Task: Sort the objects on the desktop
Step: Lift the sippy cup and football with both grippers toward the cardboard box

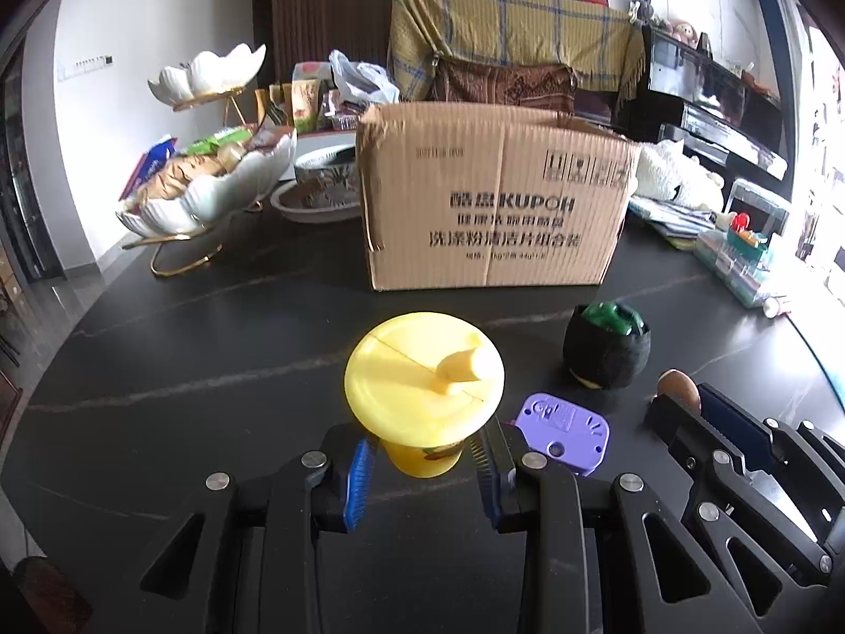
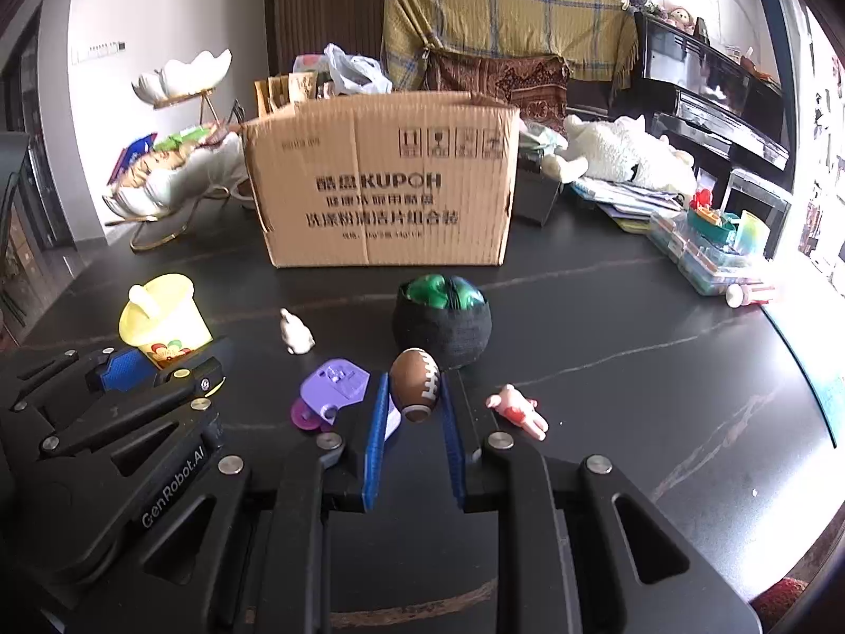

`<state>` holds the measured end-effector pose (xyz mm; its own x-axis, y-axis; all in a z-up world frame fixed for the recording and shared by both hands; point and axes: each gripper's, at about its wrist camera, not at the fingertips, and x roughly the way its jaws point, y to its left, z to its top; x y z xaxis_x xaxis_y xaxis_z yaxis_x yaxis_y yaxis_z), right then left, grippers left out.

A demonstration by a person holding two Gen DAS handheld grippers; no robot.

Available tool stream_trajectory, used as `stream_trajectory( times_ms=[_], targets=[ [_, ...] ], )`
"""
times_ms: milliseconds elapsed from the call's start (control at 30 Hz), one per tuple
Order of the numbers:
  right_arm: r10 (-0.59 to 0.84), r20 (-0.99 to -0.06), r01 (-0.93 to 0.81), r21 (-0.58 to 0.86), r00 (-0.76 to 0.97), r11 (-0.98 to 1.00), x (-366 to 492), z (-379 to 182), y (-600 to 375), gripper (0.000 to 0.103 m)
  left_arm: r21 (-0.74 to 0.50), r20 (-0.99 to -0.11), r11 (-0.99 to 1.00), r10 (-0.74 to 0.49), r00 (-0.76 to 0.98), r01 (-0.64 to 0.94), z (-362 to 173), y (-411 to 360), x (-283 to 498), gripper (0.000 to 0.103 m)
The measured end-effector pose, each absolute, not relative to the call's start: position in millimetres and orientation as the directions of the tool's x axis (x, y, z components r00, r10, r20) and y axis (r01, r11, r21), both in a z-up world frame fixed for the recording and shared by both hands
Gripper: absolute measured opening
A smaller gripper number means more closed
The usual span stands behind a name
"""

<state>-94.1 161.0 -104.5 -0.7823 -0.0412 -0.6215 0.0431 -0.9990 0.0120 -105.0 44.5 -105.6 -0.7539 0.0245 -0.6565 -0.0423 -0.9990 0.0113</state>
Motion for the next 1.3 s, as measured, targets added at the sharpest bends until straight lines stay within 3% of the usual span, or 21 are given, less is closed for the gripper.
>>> stream_trajectory(
  times_ms=[567,867,1300],
  targets=[
    [-0.053,-0.523,0.046,0.027,-0.851,-0.999,-63.4,-58.0,161.2,0.018,0.008,-0.570,-0.999,0.025,-0.821,-0.036,-55.6,42.1,-71.4,0.030],
    [-0.074,-0.469,0.059,0.046,-0.880,-0.997,-45.1,-30.1,160.1,0.018,0.003,-0.482,-1.000,0.009,-0.876,-0.012,-24.2,37.0,-49.3,0.030],
    [-0.070,-0.371,0.061,0.035,-0.926,-0.998,-31.2,11.7,155.0,0.018,-0.038,-0.447,-0.996,0.085,-0.891,-0.076,12.5,29.4,-50.4,0.030]
  ],
)
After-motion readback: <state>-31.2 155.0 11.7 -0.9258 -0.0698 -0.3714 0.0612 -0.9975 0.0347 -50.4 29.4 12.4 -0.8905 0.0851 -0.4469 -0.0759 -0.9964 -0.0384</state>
